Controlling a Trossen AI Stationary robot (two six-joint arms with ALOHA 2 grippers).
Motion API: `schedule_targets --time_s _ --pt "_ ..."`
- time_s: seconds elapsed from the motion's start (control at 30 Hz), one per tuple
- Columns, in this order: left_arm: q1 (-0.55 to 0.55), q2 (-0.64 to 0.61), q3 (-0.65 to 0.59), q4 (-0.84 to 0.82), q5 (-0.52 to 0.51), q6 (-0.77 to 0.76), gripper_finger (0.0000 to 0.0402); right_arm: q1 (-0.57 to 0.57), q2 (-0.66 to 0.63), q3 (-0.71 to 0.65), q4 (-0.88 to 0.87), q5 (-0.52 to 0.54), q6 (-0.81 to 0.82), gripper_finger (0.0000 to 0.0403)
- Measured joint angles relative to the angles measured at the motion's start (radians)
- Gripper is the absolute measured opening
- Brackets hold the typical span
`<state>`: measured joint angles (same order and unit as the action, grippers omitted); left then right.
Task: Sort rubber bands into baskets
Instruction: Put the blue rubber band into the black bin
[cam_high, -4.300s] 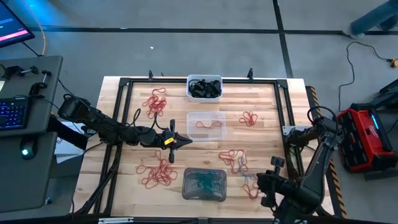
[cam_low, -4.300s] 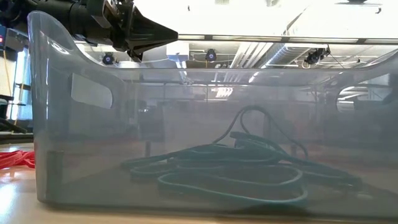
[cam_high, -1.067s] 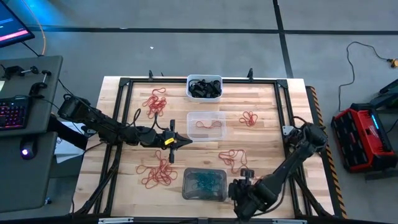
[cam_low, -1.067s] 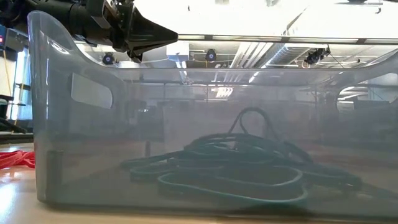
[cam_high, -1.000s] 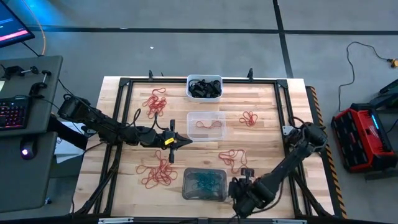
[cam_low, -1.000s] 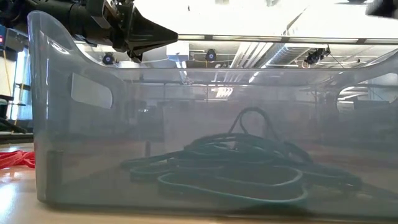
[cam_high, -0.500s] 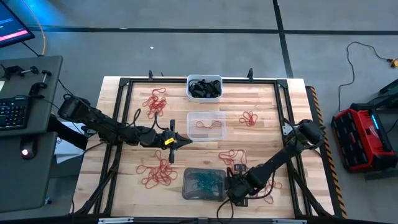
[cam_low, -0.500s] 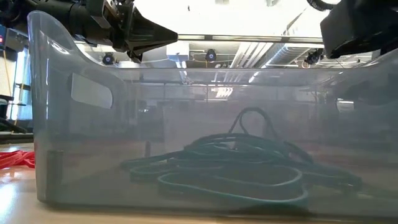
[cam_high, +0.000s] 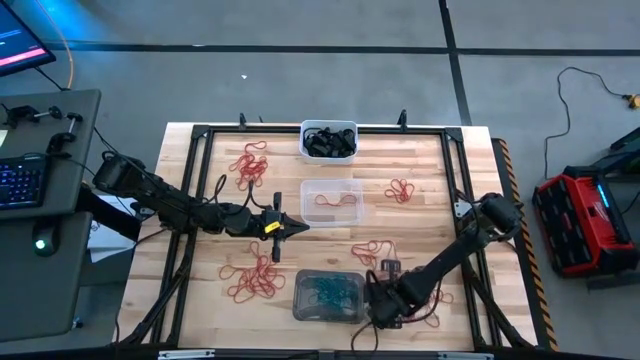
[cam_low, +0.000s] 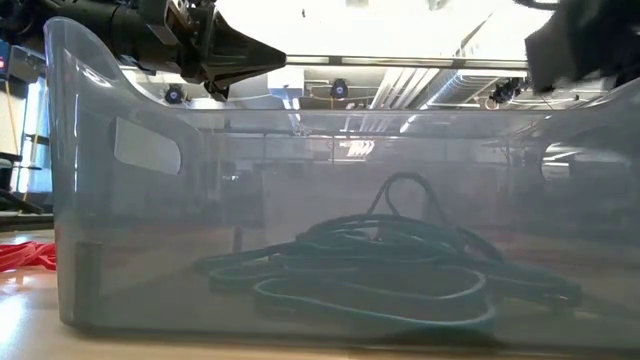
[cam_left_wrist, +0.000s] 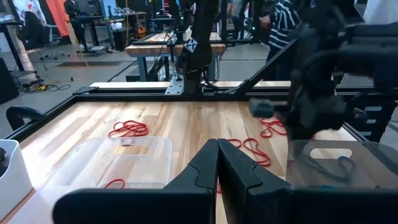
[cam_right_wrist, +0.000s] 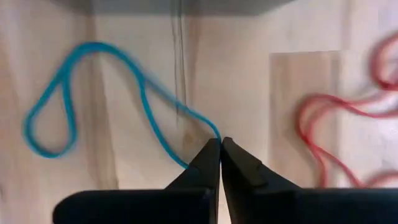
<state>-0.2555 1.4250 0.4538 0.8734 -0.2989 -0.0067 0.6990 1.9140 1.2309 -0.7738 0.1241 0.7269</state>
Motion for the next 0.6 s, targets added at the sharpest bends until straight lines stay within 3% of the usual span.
schedule_targets --time_s 0.4,0.6 --pt "0.002 0.000 0.000 0.007 0.000 -0.008 0.0000 0.109 -0.044 0.192 -0.371 0.323 0.194 0.0000" --pt "0.002 0.000 0.001 0.007 0.000 -0.008 0.0000 0.152 -0.044 0.247 -0.389 0.435 0.215 0.0000"
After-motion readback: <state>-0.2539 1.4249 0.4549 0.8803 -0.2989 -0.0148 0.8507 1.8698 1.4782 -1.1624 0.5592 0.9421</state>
